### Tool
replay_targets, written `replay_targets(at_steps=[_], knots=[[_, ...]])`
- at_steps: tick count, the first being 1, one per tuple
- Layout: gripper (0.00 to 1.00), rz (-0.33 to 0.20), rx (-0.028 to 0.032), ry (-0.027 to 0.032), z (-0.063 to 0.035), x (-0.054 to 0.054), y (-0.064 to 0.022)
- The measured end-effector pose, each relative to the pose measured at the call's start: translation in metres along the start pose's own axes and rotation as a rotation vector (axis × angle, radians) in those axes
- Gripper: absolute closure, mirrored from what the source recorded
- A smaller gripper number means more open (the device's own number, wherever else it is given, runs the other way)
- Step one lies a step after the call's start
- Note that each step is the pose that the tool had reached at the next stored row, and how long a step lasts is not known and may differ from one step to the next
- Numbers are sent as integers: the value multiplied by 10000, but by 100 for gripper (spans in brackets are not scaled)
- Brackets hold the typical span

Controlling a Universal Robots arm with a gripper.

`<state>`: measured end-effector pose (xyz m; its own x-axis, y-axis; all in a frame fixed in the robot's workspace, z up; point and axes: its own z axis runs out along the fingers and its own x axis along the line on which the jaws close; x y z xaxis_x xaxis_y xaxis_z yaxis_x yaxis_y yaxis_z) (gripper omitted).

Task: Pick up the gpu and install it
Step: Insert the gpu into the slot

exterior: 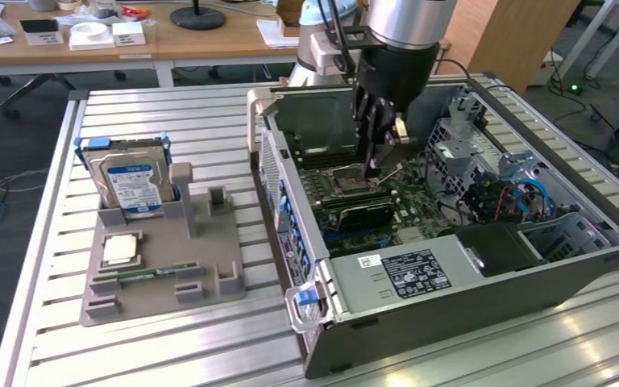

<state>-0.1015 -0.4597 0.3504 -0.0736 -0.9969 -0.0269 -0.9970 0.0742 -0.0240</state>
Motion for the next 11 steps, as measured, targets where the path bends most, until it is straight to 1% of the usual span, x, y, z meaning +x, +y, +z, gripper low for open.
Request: replay_targets(at_steps=[11], knots=[[55,69,-18,3,162,-3,5]])
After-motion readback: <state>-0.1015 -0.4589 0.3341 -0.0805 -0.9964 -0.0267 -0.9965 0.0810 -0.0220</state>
